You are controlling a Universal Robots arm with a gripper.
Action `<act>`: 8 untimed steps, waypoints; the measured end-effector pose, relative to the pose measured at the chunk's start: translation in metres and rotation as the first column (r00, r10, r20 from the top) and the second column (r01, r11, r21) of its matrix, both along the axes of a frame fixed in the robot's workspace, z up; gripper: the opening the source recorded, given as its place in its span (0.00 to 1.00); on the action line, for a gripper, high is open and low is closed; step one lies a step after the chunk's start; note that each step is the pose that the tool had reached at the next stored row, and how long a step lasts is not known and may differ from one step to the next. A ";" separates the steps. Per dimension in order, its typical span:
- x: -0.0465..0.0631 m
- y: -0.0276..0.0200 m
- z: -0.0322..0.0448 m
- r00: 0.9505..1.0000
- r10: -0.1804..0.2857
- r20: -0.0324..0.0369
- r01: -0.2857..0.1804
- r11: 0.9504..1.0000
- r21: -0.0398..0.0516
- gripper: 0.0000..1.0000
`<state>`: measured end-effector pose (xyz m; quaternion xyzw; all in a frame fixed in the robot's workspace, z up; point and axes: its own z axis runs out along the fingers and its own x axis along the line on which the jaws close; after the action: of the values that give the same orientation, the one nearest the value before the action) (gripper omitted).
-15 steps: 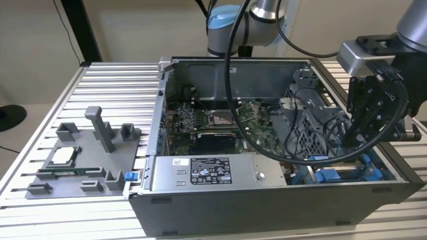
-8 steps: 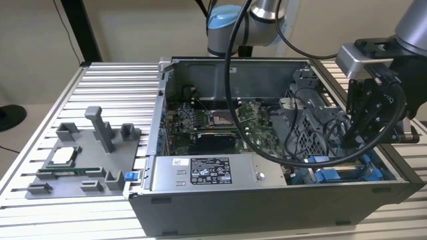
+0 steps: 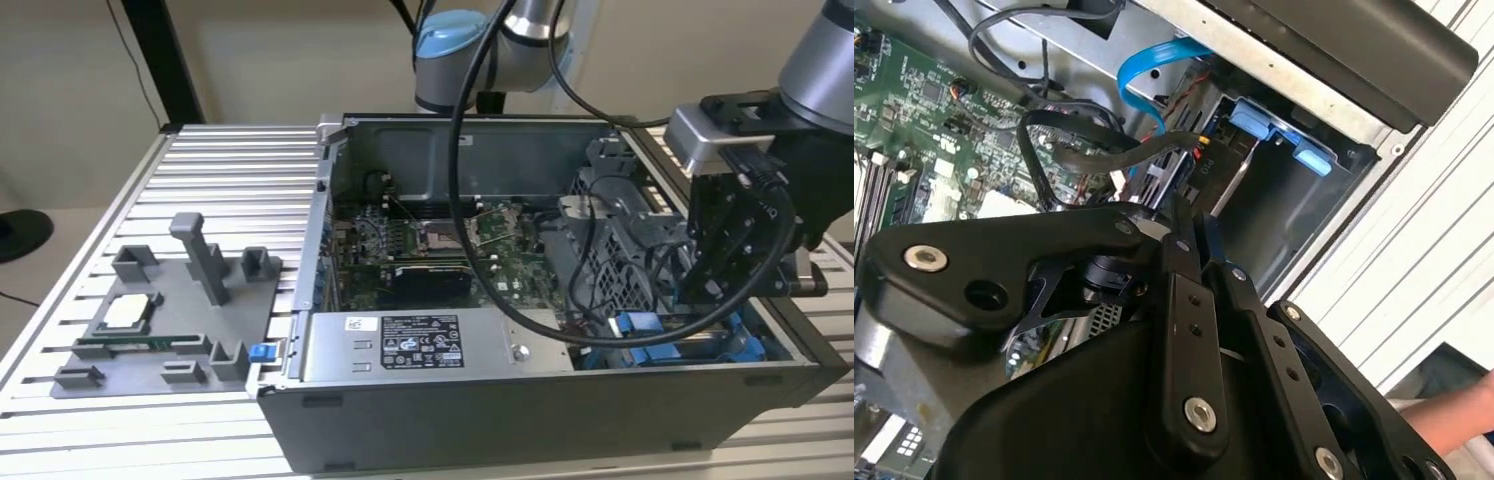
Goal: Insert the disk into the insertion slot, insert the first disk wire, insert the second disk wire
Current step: 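Insert the second disk wire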
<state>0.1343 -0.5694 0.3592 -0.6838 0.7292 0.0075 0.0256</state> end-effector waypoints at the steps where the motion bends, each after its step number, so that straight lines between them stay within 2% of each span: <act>1: 0.000 0.0000 -0.0002 1.000 0.000 0.000 0.000 1.000 0.000 0.00; 8: 0.000 0.0000 -0.0026 1.000 0.000 0.000 0.000 1.000 0.002 0.00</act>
<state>0.1344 -0.5694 0.3565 -0.6837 0.7292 0.0079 0.0263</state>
